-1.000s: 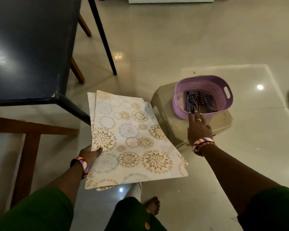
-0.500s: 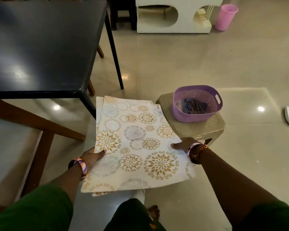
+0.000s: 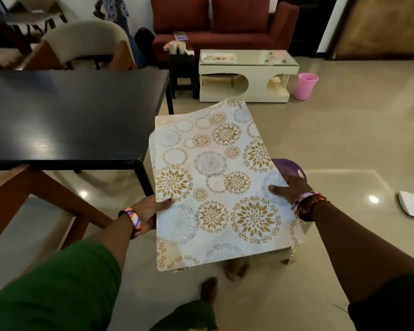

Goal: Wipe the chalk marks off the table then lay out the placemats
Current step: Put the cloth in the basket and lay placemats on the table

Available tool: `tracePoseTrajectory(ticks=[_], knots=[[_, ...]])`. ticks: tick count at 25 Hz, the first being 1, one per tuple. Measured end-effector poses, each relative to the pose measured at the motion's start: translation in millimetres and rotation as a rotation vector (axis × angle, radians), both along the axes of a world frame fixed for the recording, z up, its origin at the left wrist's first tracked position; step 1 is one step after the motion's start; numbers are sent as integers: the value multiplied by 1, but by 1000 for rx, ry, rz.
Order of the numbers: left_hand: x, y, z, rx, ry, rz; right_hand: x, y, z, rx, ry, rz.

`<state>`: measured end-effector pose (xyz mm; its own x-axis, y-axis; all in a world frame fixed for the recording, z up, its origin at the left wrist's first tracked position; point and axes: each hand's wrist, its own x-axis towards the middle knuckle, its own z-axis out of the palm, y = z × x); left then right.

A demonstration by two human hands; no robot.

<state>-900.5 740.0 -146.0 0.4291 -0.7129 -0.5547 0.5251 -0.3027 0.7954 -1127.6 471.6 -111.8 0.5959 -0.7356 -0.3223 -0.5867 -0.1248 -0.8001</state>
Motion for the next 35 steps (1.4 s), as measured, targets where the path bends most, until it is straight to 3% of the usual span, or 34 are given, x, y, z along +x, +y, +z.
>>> tracePoseTrajectory(ticks=[6, 12, 18, 22, 27, 31, 35], knots=[[28, -1, 34, -20, -189, 112, 40, -1, 36, -46, -148, 1], [78, 19, 47, -68, -262, 327, 128, 4, 63, -79, -193, 189], [181, 57, 28, 158, -560, 508, 268, 16, 64, -160, -74, 409], [246, 67, 4, 365, -632, 543, 353, 25, 51, -334, 120, 553], [300, 71, 12, 519, -569, 695, 434, 37, 41, -398, 178, 610], [334, 78, 27, 583, -430, 809, 493, 46, 41, -486, 130, 709], [358, 83, 36, 684, -411, 809, 558, 44, 43, -442, 59, 768]])
